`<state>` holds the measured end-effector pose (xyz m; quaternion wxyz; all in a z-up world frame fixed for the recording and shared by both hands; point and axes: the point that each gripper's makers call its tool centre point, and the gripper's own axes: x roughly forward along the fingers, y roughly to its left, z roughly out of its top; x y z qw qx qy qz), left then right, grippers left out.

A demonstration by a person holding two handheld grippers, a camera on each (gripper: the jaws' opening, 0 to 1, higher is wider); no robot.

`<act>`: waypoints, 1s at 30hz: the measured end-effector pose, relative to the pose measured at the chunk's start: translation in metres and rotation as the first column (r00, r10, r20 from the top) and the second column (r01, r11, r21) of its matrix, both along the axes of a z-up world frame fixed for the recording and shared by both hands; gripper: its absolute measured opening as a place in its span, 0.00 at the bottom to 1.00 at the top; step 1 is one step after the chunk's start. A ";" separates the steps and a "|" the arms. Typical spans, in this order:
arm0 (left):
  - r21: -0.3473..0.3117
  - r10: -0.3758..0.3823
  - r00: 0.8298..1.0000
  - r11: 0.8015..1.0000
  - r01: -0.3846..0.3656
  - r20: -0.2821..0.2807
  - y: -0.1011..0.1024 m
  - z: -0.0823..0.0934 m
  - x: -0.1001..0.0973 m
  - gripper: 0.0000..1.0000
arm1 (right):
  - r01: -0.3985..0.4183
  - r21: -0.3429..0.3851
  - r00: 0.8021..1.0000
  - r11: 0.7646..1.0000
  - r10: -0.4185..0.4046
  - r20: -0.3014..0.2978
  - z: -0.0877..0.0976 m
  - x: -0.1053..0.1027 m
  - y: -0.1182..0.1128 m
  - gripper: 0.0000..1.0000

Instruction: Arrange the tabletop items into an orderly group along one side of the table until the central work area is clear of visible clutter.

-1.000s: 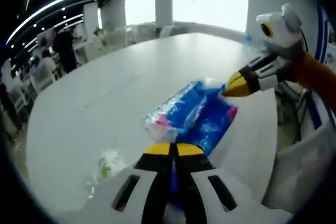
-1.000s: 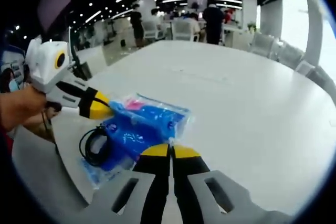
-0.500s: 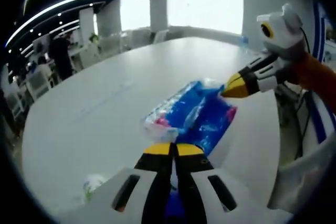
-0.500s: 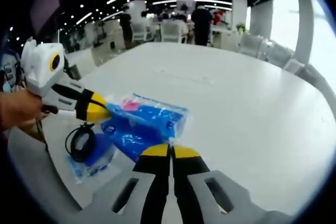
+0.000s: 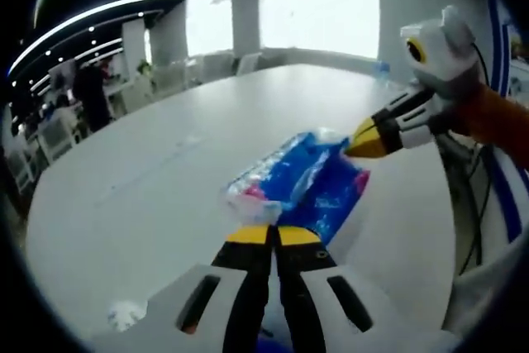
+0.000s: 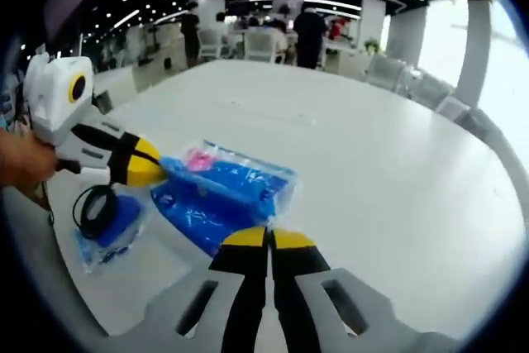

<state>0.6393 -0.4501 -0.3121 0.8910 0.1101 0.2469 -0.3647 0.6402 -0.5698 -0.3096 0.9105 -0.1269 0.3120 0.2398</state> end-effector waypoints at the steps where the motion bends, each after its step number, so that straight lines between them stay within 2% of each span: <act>1: 0.002 0.001 1.000 1.000 -0.001 0.000 -0.001 -0.004 0.003 0.00 | 0.002 0.003 1.000 1.000 -0.002 0.000 -0.003 0.003 -0.002 0.01; 8: -0.010 0.005 1.000 1.000 -0.004 0.002 -0.013 -0.023 0.015 0.00 | 0.005 -0.044 1.000 0.999 -0.005 0.011 -0.023 0.016 -0.012 0.01; 12: -0.027 0.022 1.000 0.999 -0.022 -0.015 -0.017 -0.034 0.020 0.00 | 0.007 -0.059 1.000 0.998 -0.006 0.017 -0.033 0.025 -0.017 0.01; 20: 0.000 0.019 1.000 1.000 -0.019 -0.021 -0.020 -0.048 0.032 0.00 | 0.012 -0.074 1.000 0.997 -0.012 0.000 -0.050 0.034 -0.020 0.01; 30: 0.004 0.025 0.997 1.000 -0.025 -0.079 -0.023 -0.063 0.028 0.00 | 0.001 -0.104 0.999 0.995 -0.005 -0.035 -0.065 0.034 -0.020 0.01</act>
